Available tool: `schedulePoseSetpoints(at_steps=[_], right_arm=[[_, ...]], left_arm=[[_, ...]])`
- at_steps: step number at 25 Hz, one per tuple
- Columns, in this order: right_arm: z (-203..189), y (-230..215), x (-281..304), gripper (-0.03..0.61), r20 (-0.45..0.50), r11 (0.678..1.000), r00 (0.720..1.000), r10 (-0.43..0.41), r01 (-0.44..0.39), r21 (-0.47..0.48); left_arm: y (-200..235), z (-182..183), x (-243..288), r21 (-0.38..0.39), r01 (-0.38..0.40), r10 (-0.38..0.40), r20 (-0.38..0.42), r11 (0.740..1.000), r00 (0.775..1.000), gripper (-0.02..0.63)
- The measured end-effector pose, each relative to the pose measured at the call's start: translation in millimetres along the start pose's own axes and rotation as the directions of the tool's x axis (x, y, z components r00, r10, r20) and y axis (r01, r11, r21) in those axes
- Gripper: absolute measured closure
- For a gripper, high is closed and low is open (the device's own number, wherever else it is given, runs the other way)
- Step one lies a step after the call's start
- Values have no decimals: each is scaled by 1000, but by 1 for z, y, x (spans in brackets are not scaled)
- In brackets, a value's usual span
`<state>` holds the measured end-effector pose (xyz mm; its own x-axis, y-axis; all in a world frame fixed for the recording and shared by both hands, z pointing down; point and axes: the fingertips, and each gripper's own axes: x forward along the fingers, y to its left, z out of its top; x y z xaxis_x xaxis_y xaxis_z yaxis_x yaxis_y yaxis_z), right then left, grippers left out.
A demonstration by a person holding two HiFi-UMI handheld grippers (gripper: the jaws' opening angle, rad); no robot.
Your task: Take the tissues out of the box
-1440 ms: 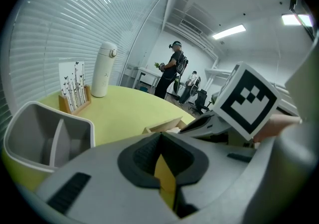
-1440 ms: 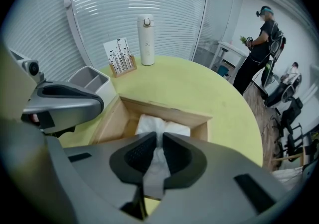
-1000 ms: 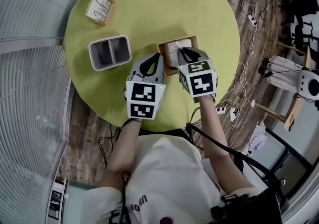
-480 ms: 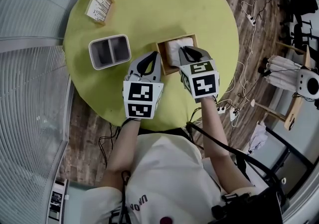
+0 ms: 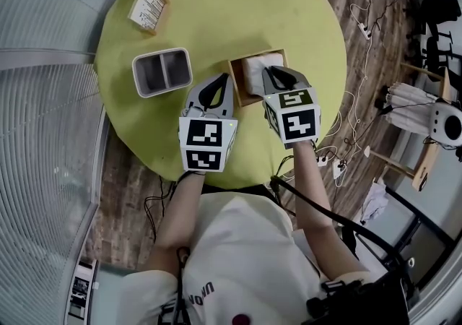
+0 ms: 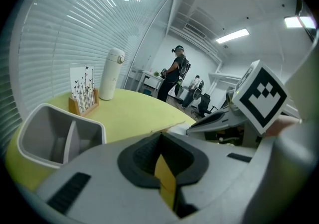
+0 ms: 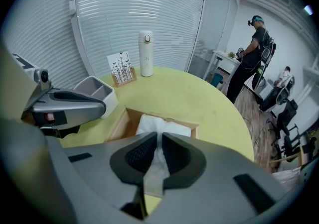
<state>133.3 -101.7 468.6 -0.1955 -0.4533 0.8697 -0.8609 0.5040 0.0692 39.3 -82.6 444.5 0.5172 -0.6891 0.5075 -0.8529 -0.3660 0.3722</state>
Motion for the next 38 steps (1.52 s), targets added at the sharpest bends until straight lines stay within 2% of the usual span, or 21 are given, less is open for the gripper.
schedulePoseSetpoints(at_steps=[24,38], right_arm=[[8,-5,-21,534,57,1000,998,-29,29,-12],[13,-8,-32,534,98,999,994,-40,40,1]], left_arm=[[-8,5,-10,10,-3,2,19,1000,1000,604],[-17,8,-17,46,-5,4,22,999,1000,604]])
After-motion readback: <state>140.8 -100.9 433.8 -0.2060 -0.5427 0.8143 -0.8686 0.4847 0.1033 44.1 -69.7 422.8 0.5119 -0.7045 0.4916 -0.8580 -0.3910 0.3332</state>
